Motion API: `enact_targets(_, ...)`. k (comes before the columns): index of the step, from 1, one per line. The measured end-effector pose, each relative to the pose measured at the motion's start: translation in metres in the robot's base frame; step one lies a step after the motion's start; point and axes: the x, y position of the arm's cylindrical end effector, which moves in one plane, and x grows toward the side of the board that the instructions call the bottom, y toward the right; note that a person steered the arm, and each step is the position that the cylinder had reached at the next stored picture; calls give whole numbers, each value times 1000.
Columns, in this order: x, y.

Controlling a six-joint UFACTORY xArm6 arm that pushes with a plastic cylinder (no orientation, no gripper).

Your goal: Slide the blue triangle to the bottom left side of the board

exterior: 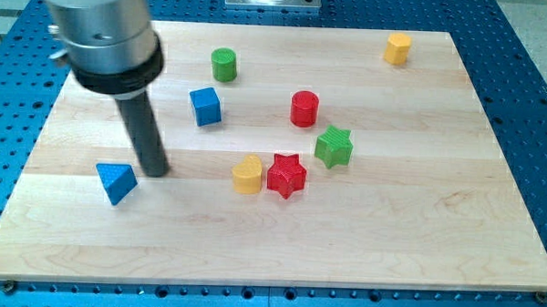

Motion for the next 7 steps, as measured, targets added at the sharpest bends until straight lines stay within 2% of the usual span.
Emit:
enact_targets(1,2,5)
enact_targets(3,55,-64)
enact_targets(4,43,-57)
enact_targets(5,-14,-16)
enact_targets(6,-14,-43)
enact_targets(7,29,-90)
